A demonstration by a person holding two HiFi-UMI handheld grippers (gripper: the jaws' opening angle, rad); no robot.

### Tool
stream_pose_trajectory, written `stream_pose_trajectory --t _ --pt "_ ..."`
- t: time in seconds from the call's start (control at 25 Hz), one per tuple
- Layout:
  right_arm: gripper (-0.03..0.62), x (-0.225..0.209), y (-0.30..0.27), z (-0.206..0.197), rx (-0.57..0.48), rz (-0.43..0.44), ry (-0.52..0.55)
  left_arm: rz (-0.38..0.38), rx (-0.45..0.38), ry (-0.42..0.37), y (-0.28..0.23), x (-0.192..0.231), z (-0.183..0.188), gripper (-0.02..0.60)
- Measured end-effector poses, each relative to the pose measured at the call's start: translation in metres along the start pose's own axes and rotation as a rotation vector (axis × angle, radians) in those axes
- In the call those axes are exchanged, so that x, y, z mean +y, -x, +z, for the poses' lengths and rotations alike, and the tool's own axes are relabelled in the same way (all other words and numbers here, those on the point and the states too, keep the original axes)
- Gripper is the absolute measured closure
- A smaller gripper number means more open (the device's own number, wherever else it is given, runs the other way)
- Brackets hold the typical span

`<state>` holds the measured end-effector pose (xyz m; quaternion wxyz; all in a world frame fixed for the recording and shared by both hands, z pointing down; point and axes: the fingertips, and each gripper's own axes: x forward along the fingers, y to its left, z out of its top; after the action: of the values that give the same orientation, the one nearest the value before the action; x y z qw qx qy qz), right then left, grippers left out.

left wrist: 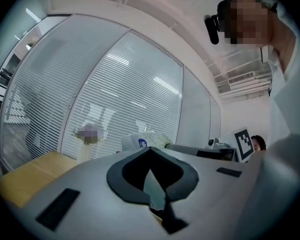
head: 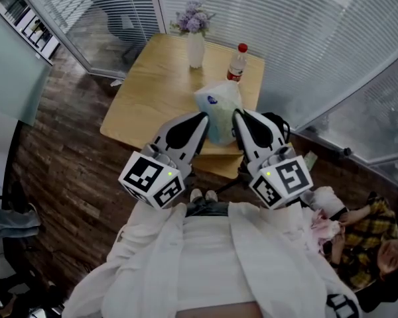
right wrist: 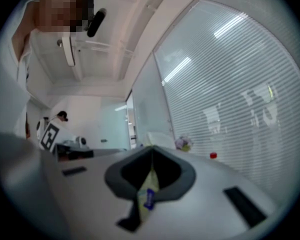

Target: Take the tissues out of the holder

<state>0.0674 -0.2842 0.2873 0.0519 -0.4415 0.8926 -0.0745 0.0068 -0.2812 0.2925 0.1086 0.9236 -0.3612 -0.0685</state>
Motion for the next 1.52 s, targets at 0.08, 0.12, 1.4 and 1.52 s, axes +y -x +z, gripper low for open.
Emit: stream_pose_trajectory --t 0.08,0.12,1.4,1.52 --pt "0.582 0.0 0.0 -0.004 0.011 0.0 0.003 0.01 0.01 -0.006 0.0 0.001 -0.003 0.575" --pt "0.582 0.0 -0.001 -0.005 0.016 0.0 0.004 0.013 0.014 -0.007 0.0 0.002 -0.004 0.575" --pt "0.582 -0.002 -0.006 -0.015 0.067 -0.014 0.051 0.036 0.037 0.005 -0.002 0.009 -0.015 0.575" --pt "0.582 -0.003 -0.006 -0.015 0.068 -0.02 0.044 0.039 0.031 0.004 -0.002 0.011 -0.014 0.575"
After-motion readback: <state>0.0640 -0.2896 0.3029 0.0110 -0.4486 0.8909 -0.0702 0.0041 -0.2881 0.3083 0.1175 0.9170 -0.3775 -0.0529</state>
